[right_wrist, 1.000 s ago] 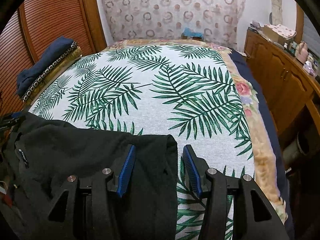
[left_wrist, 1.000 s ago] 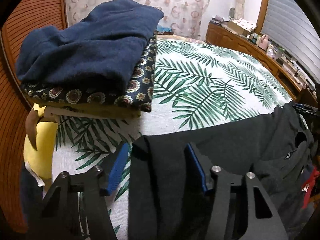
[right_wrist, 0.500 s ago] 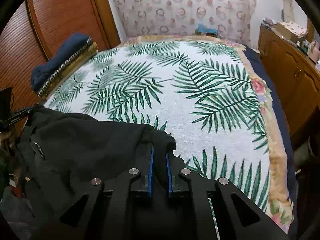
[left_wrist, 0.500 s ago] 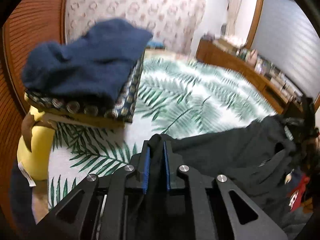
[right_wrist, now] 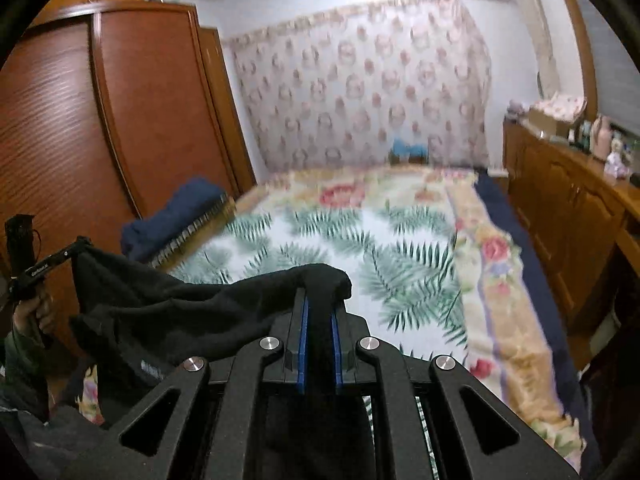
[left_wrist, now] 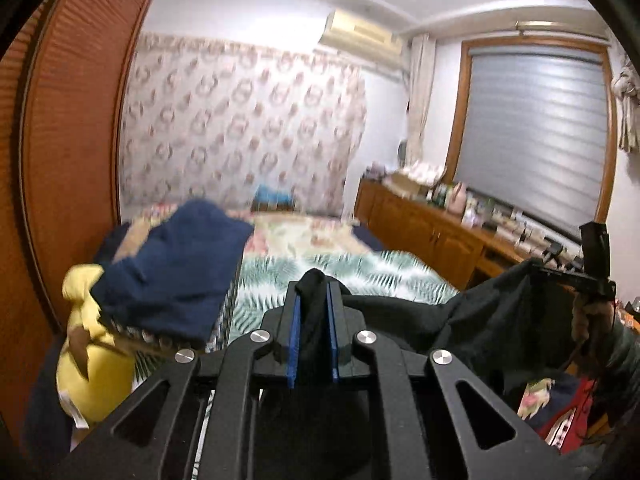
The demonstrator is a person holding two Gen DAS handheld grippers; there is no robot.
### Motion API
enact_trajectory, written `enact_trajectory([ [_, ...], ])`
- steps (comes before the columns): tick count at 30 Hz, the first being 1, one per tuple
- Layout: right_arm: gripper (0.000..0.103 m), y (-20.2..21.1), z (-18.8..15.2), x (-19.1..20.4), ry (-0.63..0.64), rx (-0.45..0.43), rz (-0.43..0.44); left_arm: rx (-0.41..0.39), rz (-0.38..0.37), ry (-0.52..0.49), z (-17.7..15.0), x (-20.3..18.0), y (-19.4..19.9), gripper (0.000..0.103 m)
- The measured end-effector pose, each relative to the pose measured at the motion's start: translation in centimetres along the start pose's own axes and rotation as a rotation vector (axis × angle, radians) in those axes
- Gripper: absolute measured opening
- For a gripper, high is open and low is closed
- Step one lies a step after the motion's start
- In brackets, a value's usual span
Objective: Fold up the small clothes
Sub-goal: 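Lift the black T-shirt with both grippers and fold it over onto itself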
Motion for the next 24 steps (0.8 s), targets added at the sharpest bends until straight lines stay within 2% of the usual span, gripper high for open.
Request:
enact_trajectory([
  [14,0.009,12.8,3.3,1.9,0.048,-0.259,-0.023,-0.227,0.014,-0.058,6.2,-2.8,5.9,0.012],
  [18,0.009,14.4,4.1,2.4,0.072,-0.313,-0.043,-0.272,0.012,-0.057,8.3,-2.7,6.3,0.012],
  [21,0.009,15.0,6.0,2.9,0.106,-0.347,-0.054,-0.294,0.009,-0.076,11.1,-2.8,5.7,0.012],
  [24,0.009,14.4,8.9,3.6,0.157,-0.379,-0.071,-0.316,0.063,-0.111,14.8,-1.9,3.8,0.012],
])
Point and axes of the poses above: each gripper's, at about its wrist camera, not at the fingertips, and y roughly against the way its jaws point, x to its left, z to its top, the point moved 9 cm from there along -y, roughly the way its jaws point, and after that the axes turned 8 degrees about -z, right-handed, at the moved point
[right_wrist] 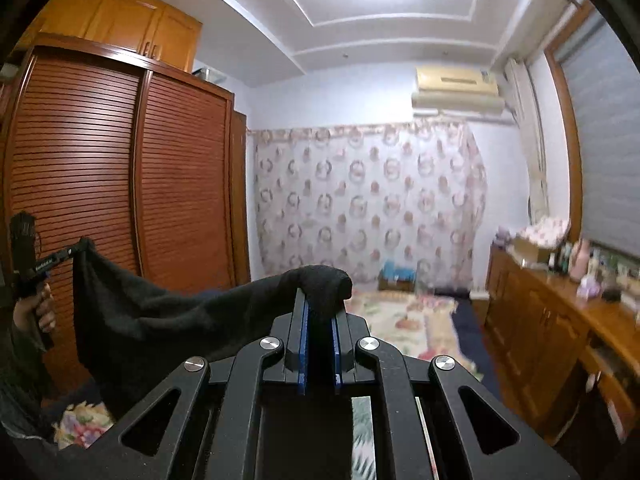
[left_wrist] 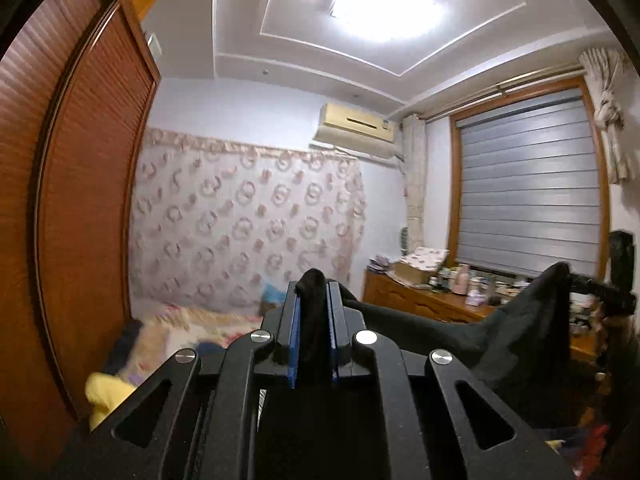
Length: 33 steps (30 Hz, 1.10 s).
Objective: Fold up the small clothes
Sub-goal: 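Lift the black T-shirt with both grippers and fold it over onto itself, then lower the shirt and open both grippers to release it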
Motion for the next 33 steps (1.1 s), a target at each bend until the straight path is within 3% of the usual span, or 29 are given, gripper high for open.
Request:
enact_trajectory([
  [2,0.009,-3.2,1.0,0.3,0.044,-0.006,-0.031,0.009,0.053,-0.003,0.8,1.8,-2.9,0.012],
  [5,0.009,-10.1,1.2,0.8,0.110,0.039,-0.088,0.087,0.122,0.032,-0.7,5.5,-8.5,0.012],
  [8,0.009,-18.1,-1.1,0.4,0.151,0.136,-0.161,0.161,0.232,0.007,-4.2,9.2,-14.4,0.025],
  [10,0.010,-23.7,-3.9,0.2,0.198,0.190,-0.220,0.228,0.289,-0.002,-7.3,11.8,-18.0,0.041],
  [13,0.036,-31.3,-9.5,0.2,0.225,0.321,-0.287,0.361,0.257,0.107,-13.4,15.6,-22.3,0.043],
  [15,0.039,-34.0,-12.9,0.4,0.177,0.386,-0.290,0.397,0.266,0.139,-16.1,16.6,-22.6,0.045],
  [19,0.058,-35.0,-17.7,1.7,0.099,0.439,-0.231,0.428,0.214,0.151,-19.1,15.9,-21.3,0.069],
  [22,0.058,-34.4,-20.0,1.4,0.108,0.477,-0.208,0.438,0.187,0.138,-20.0,14.4,-19.8,0.079],
  [24,0.058,-34.8,-20.3,0.6,0.081,0.498,-0.171,0.463,0.164,0.138,-20.5,13.2,-19.0,0.079],
  [33,0.058,-29.3,-19.8,-3.7,-0.022,0.538,-0.105,0.519,0.129,0.038,-21.4,8.9,-16.0,0.079],
])
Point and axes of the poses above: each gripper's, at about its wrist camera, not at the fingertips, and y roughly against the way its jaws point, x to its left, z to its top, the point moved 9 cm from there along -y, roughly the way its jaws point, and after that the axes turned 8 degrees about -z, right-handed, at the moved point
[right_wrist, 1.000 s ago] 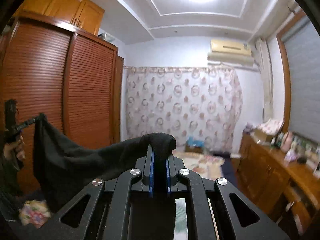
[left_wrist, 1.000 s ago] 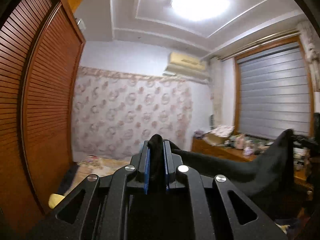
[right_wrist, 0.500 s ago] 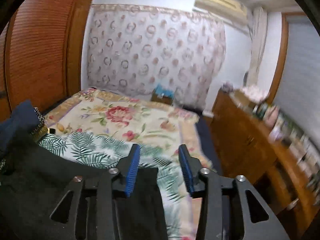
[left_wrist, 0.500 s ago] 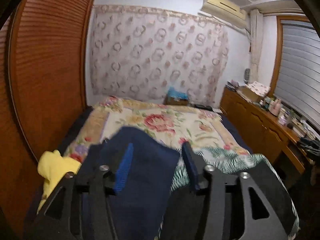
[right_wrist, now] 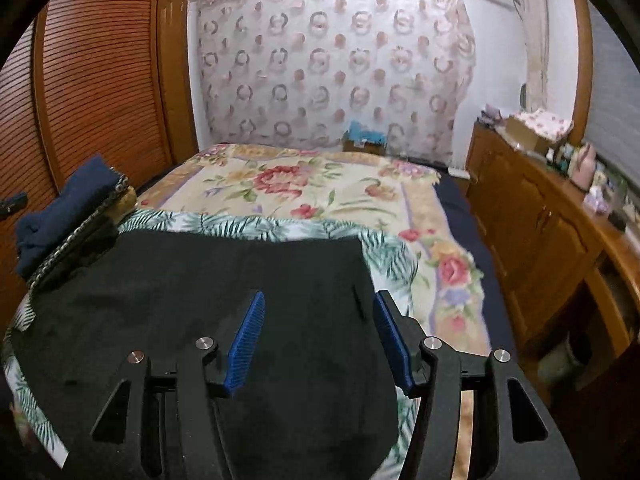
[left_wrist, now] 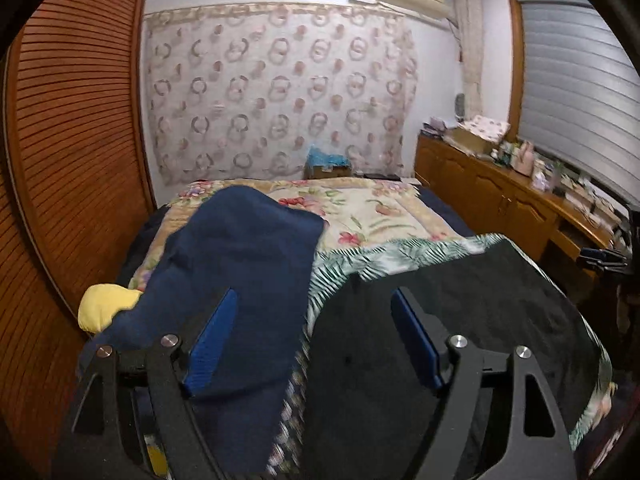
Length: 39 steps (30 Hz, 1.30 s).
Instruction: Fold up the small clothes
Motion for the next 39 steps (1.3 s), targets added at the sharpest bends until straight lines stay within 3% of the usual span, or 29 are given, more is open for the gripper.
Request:
enact_trajectory([
  [4,0.058,2.1,-2.6,-0.8,-0.052,0.021,0.054,0.021,-0.018,-0.017,-2.8,-1.4,1.4,0.079],
  [10,0.058,4.0,-6.8,-2.9,-0.068,0.095,0.049,0.074,-0.042,-0.016,-8.4,-2.5,3.4,0.079],
  [18,0.058,6.5,-8.9,-4.5,-0.065,0.149,0.028,0.157,-0.005,0.051,-15.4,-1.5,6.0,0.079],
  [23,0.055,7.1,-9.1,-3.9,-0.046,0.163,0.023,0.186,0.004,0.104,-17.9,-0.4,7.4,0.079],
  [28,0.042,6.2,-9.2,-2.9,0.011,0.171,-0.012,0.235,-0.019,0.136,-19.9,-0.2,6.9,0.056],
  [30,0.036,6.3,-9.0,-2.7,0.014,0.170,-0.005,0.258,-0.023,0.139,-20.3,-0.2,6.5,0.052],
  [33,0.018,6.5,-9.1,-2.6,0.024,0.162,-0.003,0.255,-0.007,0.120,-20.4,-0.3,6.4,0.048],
  [35,0.008,6.6,-9.4,-2.3,0.026,0.156,0.010,0.250,-0.016,0.125,-20.3,-0.4,6.5,0.027],
  [36,0.007,6.7,-9.9,-2.1,0.028,0.151,0.013,0.251,-0.019,0.127,-20.4,-0.5,6.6,0.012],
  [39,0.006,6.8,-10.8,-2.1,0.024,0.135,0.007,0.238,-0.032,0.153,-20.2,-0.8,7.3,0.006],
])
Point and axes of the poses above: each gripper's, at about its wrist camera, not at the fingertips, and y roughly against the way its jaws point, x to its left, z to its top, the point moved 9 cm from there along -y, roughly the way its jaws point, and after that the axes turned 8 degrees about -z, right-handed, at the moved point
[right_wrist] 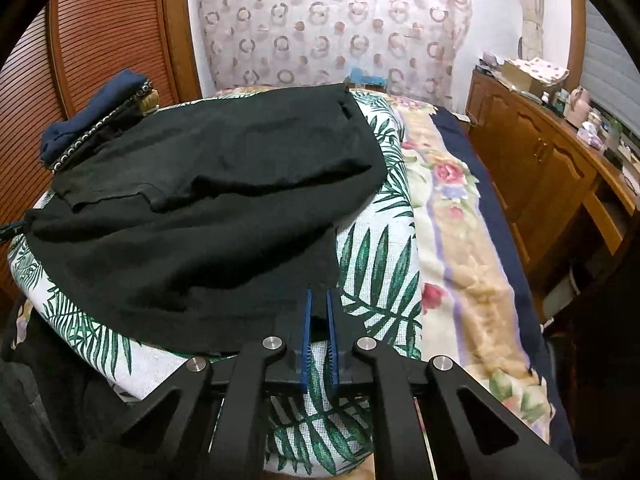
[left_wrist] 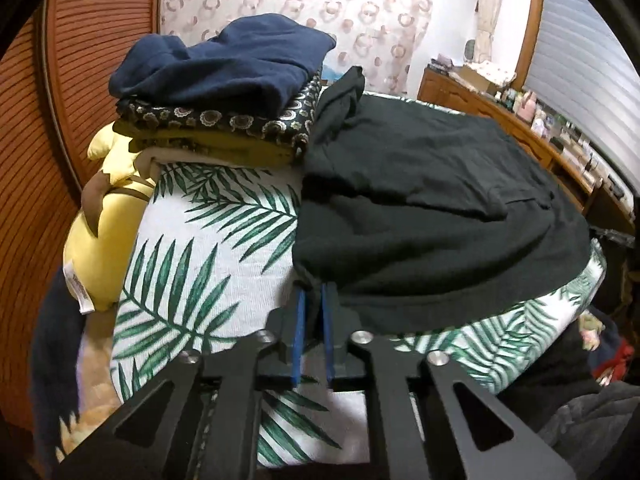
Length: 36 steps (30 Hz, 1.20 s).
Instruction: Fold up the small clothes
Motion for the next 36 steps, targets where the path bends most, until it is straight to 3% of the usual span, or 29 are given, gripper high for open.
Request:
enact_trajectory([
  [5,0.005,1.1,0.0,-0.9,-0.021,-0.047,-0.014,-0.060,-0.022,-0.011,0.7,-0.7,3.1,0.006],
  [11,0.005,5.5,0.5,-1.8,-0.041,-0.117,-0.026,-0.075,-0.053,-0.030,1.1,-2.5,6.2,0.004],
  [19,0.005,6.7,-1.7,-1.9,-0.039,-0.068,-0.044,-0.025,0.032,-0.065,-0.4,-2.3,7.0,0.004],
  [22,0.005,5.9,-2.3,-2.0,-0.064,-0.034,-0.045,-0.032,0.016,-0.048,-0.3,-2.1,6.1,0.005],
  [23,0.005,5.9,-2.3,-2.0,-0.076,-0.034,-0.039,-0.038,0.019,-0.049,-0.1,-2.1,5.9,0.009],
  [25,0.005,6.0,-1.9,-2.0,-0.088,-0.044,-0.037,-0.057,0.025,-0.057,0.5,-2.3,5.7,0.036],
  [29,0.011,6.9,-0.6,-1.7,-0.088,-0.086,-0.036,-0.087,-0.021,-0.053,2.1,-3.1,4.4,0.060],
  [31,0.017,6.8,-0.3,-1.7,-0.092,-0.101,-0.035,-0.100,-0.014,-0.050,2.9,-3.2,3.6,0.063],
  [34,0.045,6.2,0.4,-1.2,-0.102,-0.125,-0.027,-0.090,0.001,-0.026,4.2,-2.9,1.7,0.063],
  [36,0.050,5.7,0.8,-0.8,-0.108,-0.141,-0.023,-0.076,-0.002,-0.008,4.8,-2.7,0.4,0.063],
])
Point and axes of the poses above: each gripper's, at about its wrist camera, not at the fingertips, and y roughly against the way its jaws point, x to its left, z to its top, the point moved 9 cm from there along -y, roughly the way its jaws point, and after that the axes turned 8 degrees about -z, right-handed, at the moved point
